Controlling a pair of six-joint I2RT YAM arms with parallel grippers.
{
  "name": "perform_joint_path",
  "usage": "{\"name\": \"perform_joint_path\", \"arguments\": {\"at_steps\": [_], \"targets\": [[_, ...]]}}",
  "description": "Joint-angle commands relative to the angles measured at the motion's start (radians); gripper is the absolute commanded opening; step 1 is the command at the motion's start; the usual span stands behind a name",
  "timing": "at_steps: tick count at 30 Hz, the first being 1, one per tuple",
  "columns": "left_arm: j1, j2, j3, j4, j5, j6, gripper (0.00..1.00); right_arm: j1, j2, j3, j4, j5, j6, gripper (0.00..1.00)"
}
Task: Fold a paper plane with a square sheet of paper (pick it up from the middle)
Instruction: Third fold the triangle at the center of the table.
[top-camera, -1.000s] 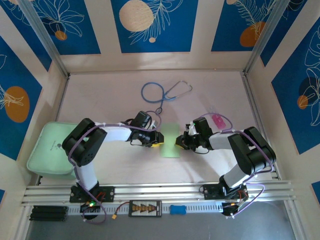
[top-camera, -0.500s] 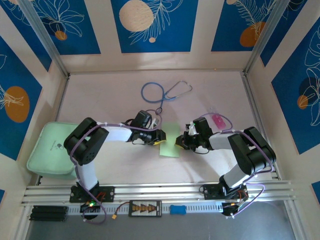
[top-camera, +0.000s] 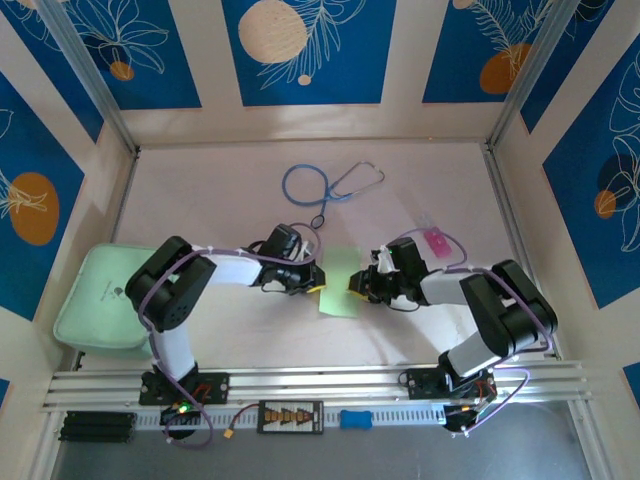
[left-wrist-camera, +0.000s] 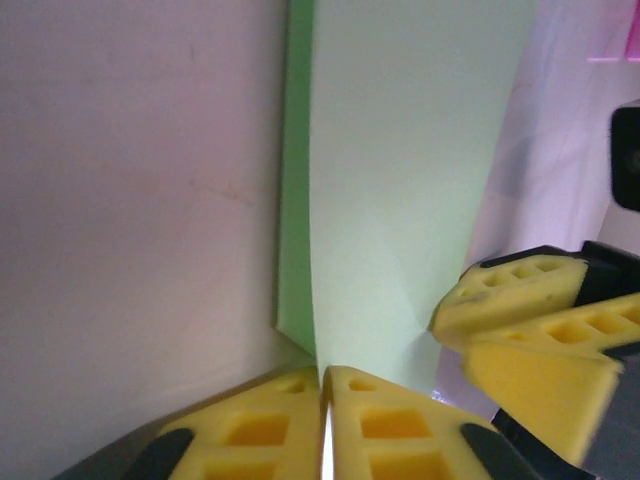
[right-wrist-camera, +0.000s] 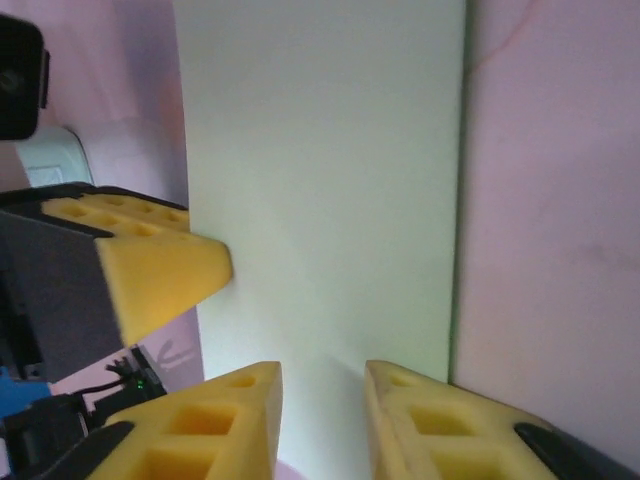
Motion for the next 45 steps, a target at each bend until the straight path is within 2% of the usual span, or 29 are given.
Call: {"name": "perform_joint_path", "arguments": {"at_steps": [1,4,7,11,12,13,16,20,25,34,39,42,45], "targets": [[0.012,-0.062,-0.019,-0.042,-0.008,-0.012,0.1,0.014,-0.085,-0.008,-0.078,-0.015,-0.001,0.38],[0.012,-0.1,-0.035,-0.067,-0.02,-0.017,0.11,0.017,-0.184,-0.013,-0.139,0.014,0.0,0.5],[0.012,-0.138,-0.067,-0.075,-0.038,-0.025,0.11,0.043,-0.284,-0.017,-0.196,0.058,-0.012,0.55],[0.015,-0.179,-0.101,-0.098,-0.059,-0.031,0.12,0.149,-0.407,-0.005,-0.308,0.269,-0.097,0.6],[0.015,-0.184,-0.109,-0.095,-0.063,-0.039,0.12,0.193,-0.433,-0.018,-0.297,0.331,-0.121,0.69],[0.016,-0.188,-0.116,-0.088,-0.064,-0.045,0.12,0.247,-0.462,-0.032,-0.277,0.401,-0.158,0.72],[0.017,-0.192,-0.118,-0.08,-0.062,-0.054,0.12,0.414,-0.501,-0.048,-0.219,0.578,-0.308,0.68],[0.017,-0.199,-0.116,-0.074,-0.058,-0.063,0.13,0.633,-0.428,0.0,-0.185,0.804,-0.543,0.62],[0.019,-0.205,-0.117,-0.07,-0.049,-0.068,0.13,0.795,-0.292,0.026,-0.079,1.018,-0.727,0.62],[0.02,-0.215,-0.117,-0.065,-0.047,-0.075,0.14,0.928,-0.115,0.063,0.063,1.269,-0.909,0.65],[0.02,-0.224,-0.11,-0.094,-0.062,-0.059,0.14,0.944,-0.048,0.075,0.057,1.328,-0.895,0.64],[0.021,-0.223,-0.114,-0.088,-0.061,-0.062,0.14,0.951,-0.014,0.087,0.055,1.344,-0.891,0.54],[0.021,-0.222,-0.113,-0.094,-0.066,-0.058,0.14,0.957,0.015,0.095,0.06,1.388,-0.886,0.51]]}}
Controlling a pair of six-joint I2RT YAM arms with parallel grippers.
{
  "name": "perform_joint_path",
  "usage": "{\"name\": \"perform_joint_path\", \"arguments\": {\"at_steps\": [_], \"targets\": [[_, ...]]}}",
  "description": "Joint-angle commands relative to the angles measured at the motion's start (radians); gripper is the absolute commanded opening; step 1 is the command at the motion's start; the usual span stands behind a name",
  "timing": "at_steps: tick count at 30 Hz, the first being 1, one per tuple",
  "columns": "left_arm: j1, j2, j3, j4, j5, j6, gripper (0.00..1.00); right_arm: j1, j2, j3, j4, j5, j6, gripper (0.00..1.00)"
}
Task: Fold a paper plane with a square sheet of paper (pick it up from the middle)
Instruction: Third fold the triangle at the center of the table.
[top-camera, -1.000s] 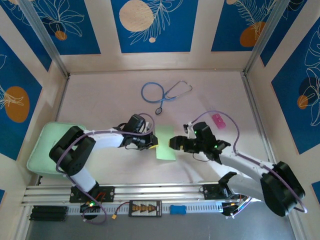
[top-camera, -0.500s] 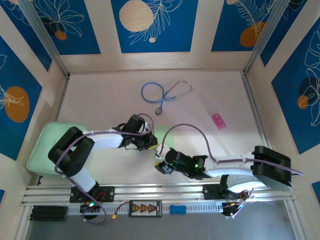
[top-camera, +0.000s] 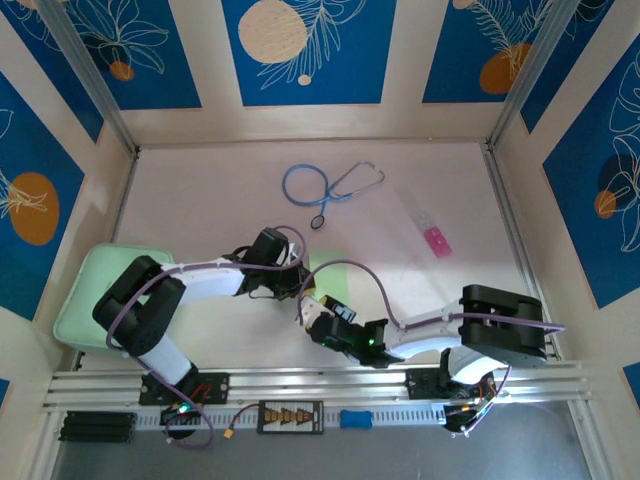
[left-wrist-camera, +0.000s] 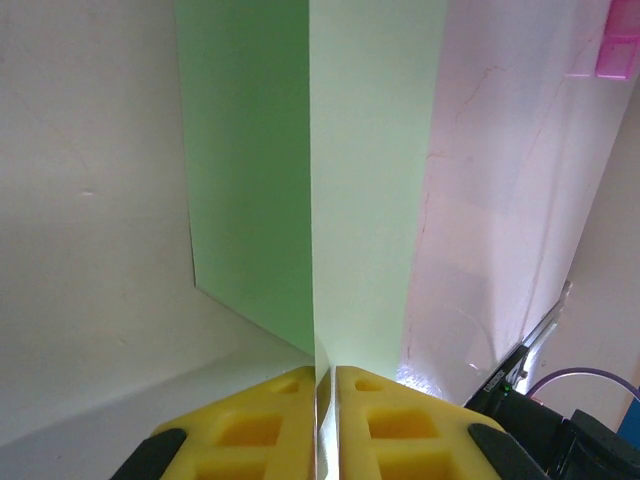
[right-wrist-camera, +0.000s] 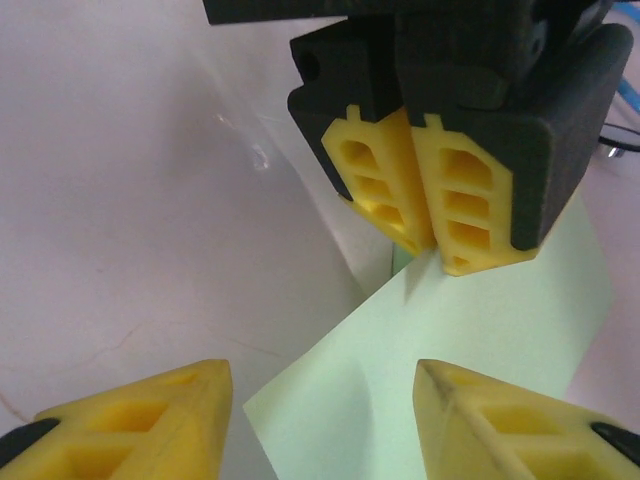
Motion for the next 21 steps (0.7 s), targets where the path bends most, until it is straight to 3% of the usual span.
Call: {"name": "perform_joint_path", "arguments": {"at_steps": [1,7,21], "targets": [[0.014,-0.019,-0.006,-0.022,-0.013,0.012,0.14,0.012,0.024,0.027,0.029,0.087,-0.001,0.5],[0.013,-0.024,-0.004,-0.028,-0.018,0.014,0.14,0.016,0.036,0.036,0.002,0.088,0.002,0.49],[0.014,-0.02,0.009,-0.054,-0.031,0.03,0.15,0.019,0.01,0.024,0.048,0.072,0.007,0.35]]}}
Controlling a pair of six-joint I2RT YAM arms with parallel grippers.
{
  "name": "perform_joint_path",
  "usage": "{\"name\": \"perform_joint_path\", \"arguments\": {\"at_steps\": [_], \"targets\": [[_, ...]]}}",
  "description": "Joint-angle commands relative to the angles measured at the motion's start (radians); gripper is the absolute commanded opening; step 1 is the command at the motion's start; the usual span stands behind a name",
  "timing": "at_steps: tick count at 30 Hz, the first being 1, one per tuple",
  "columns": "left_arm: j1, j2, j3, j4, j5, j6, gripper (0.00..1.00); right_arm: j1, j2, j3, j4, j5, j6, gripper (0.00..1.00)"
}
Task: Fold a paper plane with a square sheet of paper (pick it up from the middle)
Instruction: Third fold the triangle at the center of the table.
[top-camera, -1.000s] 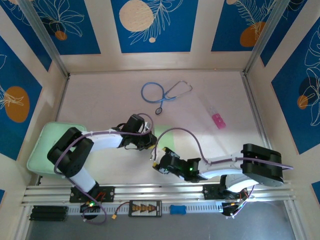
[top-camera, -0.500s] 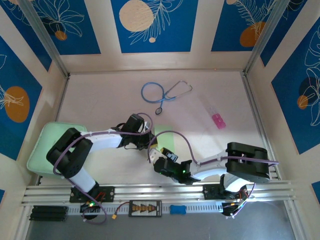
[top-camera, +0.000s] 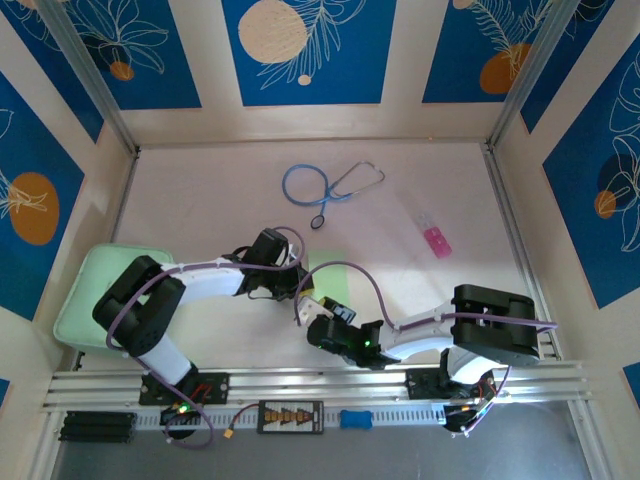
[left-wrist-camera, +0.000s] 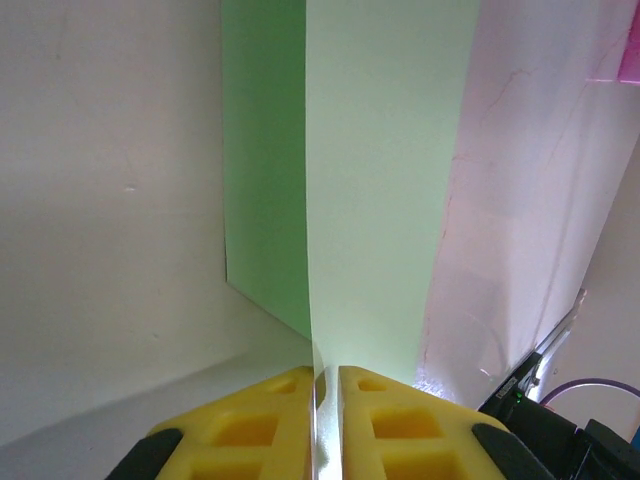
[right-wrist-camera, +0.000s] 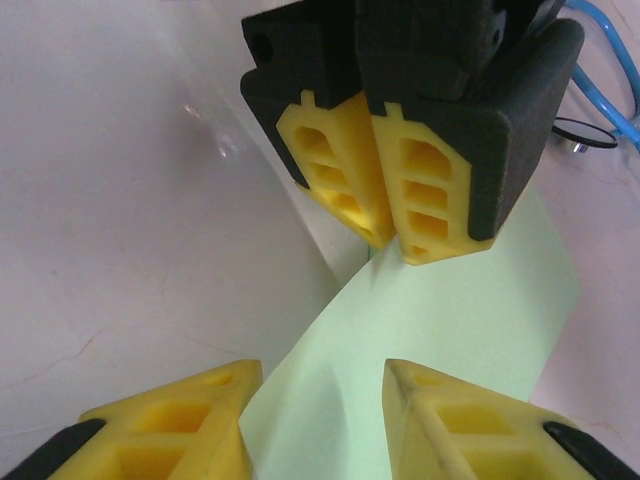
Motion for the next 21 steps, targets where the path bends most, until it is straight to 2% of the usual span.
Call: {"name": "perform_joint_path", "arguments": {"at_steps": [1,8,15,17,19,21], "targets": [[0.012,-0.021,0.01,-0.03,-0.013,0.029,0.15,0.004,-0.021,0.009,0.046,0.005,0.009,0.33],[0.013,-0.02,0.017,-0.041,-0.023,0.036,0.16,-0.013,-0.025,0.008,0.029,-0.009,0.03,0.17],[0.014,-0.02,0.03,-0.043,-0.026,0.041,0.21,-0.04,-0.06,-0.004,0.022,-0.027,0.041,0.06],[0.014,-0.039,0.036,-0.071,-0.053,0.051,0.29,-0.057,-0.08,-0.01,0.011,-0.055,0.056,0.0],[0.018,-0.072,0.039,-0.11,-0.091,0.065,0.41,-0.076,-0.099,-0.011,-0.002,-0.094,0.076,0.0],[0.028,-0.112,0.049,-0.169,-0.132,0.091,0.49,-0.111,-0.122,-0.015,-0.024,-0.206,0.105,0.0]]}}
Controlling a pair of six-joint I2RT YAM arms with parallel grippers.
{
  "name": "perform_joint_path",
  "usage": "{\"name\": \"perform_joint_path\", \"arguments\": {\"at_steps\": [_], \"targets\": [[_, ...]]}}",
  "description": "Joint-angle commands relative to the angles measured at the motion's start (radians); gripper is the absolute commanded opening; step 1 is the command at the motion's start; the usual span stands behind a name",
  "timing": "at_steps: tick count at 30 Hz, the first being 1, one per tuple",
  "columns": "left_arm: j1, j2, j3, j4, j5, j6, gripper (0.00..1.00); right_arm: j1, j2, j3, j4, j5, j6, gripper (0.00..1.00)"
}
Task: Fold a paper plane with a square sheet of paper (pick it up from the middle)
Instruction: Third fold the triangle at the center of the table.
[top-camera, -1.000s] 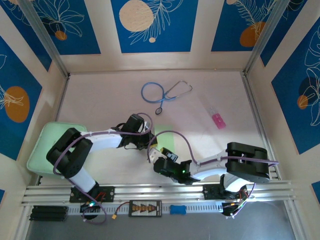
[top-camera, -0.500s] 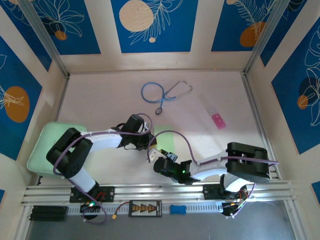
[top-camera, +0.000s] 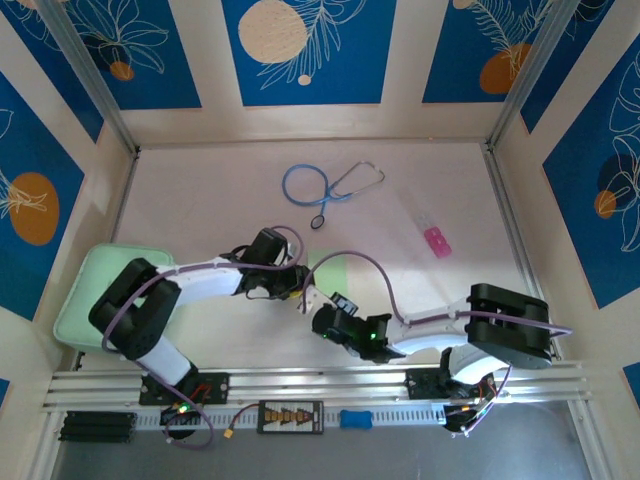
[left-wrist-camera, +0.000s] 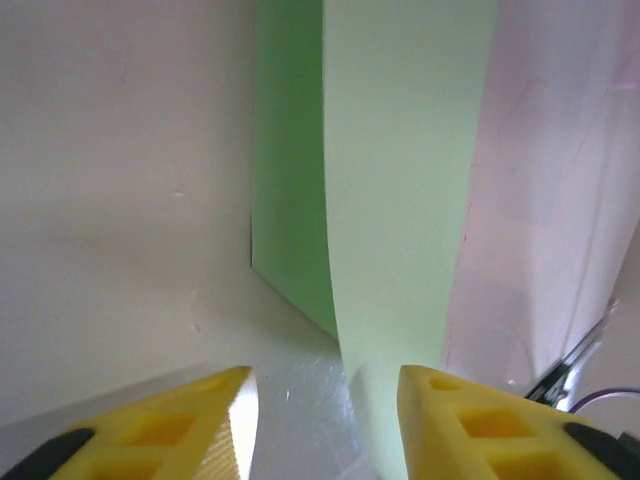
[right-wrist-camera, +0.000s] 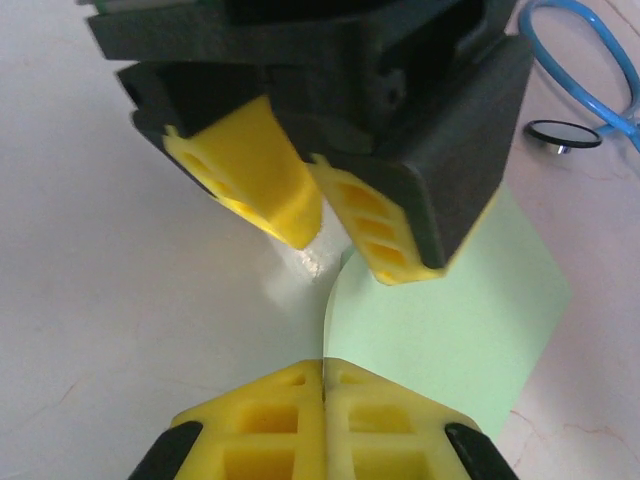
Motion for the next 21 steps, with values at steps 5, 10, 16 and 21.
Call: {"name": "perform_joint_path", "arguments": {"at_steps": [5,10,16,21], "targets": [[0.066,-0.177,0.053,-0.21,-0.155,0.096,0.61,-0.146,-0.084,-0.034,-0.012,-0.401,0.181,0.0],[0.105,-0.224,0.058,-0.239,-0.138,0.121,0.61,-0.233,-0.141,-0.058,0.015,-0.62,0.277,0.0],[0.113,-0.227,0.051,-0.162,-0.05,0.134,0.51,-0.368,-0.171,-0.047,-0.029,-0.907,0.403,0.0],[0.113,-0.157,0.125,-0.115,0.023,0.155,0.42,-0.474,-0.134,-0.018,-0.097,-1.059,0.432,0.0]]}}
